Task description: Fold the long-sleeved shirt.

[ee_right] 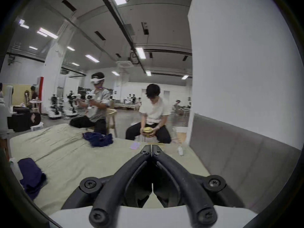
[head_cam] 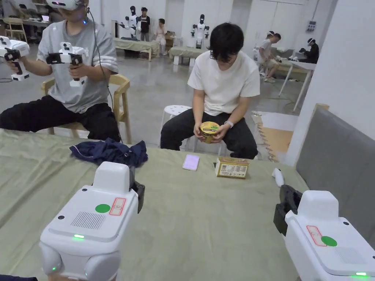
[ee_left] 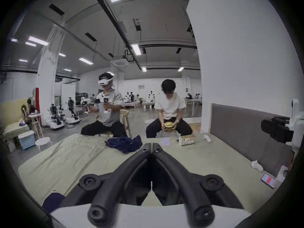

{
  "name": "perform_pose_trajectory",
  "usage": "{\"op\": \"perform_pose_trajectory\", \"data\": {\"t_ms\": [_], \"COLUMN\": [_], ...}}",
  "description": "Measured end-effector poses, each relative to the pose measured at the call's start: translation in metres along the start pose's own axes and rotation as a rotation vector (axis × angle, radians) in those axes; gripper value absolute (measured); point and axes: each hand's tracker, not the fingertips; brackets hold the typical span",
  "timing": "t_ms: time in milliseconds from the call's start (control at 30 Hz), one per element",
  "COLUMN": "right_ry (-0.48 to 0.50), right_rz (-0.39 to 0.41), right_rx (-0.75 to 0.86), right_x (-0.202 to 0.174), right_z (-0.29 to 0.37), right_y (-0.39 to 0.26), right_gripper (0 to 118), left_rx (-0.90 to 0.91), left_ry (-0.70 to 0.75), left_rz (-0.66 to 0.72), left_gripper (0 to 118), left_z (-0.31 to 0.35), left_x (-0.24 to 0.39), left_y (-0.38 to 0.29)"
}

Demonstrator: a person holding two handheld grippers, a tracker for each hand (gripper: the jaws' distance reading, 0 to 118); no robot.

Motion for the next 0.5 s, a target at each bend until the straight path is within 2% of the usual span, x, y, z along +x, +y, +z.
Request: {"op": "perform_pose_trajectory", "data": {"t_ms": [33, 200, 267, 333, 367, 400, 433, 500], "right_ry": [-0.024, -0.024, -0.023, -0.024, -0.021, -0.016, -0.004, -0.007], "right_rz": [-0.008, 0.019, 0.008, 0.002, -0.001, -0.004, -0.007, -0.004], "right_rx": [0.009, 0.015, 0.029, 0.034, 0.038, 0.036, 0.034, 0.049], "right_x": [0.004, 0.008, 0.006, 0.005, 0.004, 0.004, 0.004, 0.002], "right_z": [0.0, -0.004, -0.004, -0.007, -0.007, -0.007, -0.009, -0.009], "right_y": [0.0, 0.0, -0.001, -0.001, 0.0, 0.0, 0.001, 0.0], "right_gripper": [0, 0, 0, 5, 9, 24, 57, 106], "left_rx": [0.003, 0.015, 0.015, 0.071, 0.071, 0.074, 0.074, 0.056], "left_ry": [-0.014, -0.015, -0.011, 0.059, 0.044, 0.033, 0.02, 0.023], "left_rz": [-0.012, -0.022, -0.021, -0.064, -0.054, -0.03, -0.001, 0.018], "left_gripper": [4, 7, 16, 20, 21, 28, 46, 85], "left_z": [-0.002, -0.011, -0.012, -0.008, -0.008, -0.008, -0.008, -0.012], "left_x": [0.004, 0.015, 0.016, 0.018, 0.017, 0.014, 0.011, 0.009], "left_y": [0.001, 0.006, 0.008, 0.009, 0.009, 0.011, 0.012, 0.014]}}
